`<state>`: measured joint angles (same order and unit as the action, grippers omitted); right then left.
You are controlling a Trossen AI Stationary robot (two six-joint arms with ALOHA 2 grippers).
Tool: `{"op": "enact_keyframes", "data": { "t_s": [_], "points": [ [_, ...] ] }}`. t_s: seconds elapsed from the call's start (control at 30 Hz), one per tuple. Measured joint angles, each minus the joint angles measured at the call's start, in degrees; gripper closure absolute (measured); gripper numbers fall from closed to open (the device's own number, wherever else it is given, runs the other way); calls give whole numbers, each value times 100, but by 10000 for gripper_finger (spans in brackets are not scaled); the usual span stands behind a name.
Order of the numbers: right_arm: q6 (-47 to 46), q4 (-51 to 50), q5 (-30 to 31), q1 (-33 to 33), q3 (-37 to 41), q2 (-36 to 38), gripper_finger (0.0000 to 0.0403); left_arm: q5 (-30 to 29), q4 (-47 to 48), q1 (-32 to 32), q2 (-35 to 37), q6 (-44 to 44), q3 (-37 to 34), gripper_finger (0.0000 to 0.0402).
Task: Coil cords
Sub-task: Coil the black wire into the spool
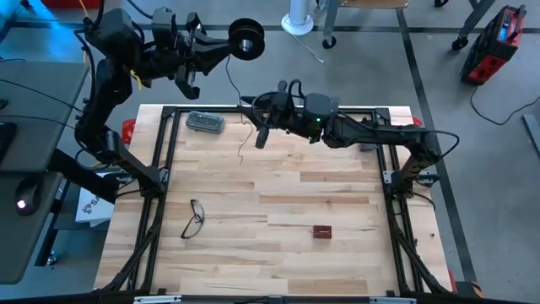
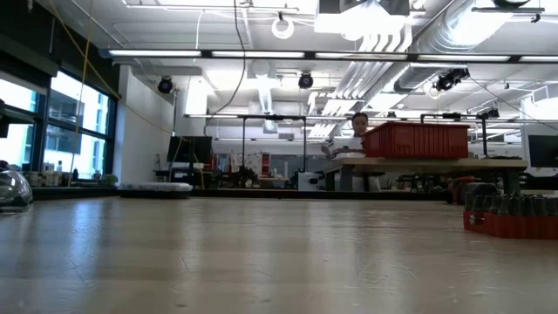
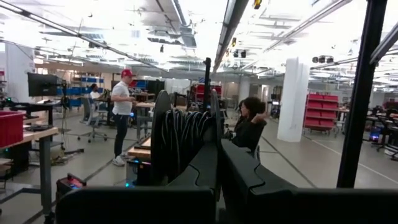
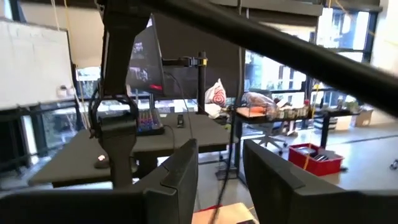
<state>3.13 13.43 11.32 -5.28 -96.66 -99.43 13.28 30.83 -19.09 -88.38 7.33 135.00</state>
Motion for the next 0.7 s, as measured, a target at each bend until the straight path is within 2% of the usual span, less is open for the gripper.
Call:
{"op": "enact_keyframes", "data": {
  "t_s": [0.4, 0.5, 0.6, 0.7],
  "points": [
    [1, 116, 66, -9, 0, -124, 282, 0, -77, 0, -33, -4, 0, 401],
    [79, 107, 248, -7, 0, -125, 314, 0, -75, 2, -33, -9, -2, 401],
    [95, 101, 349, 53, 0, -113, 381, 0, -73, 0, -33, -27, 0, 401],
    [180, 53, 598, 153, 0, -66, 394, 0, -73, 0, -33, -49, 0, 401]
  ]
}}
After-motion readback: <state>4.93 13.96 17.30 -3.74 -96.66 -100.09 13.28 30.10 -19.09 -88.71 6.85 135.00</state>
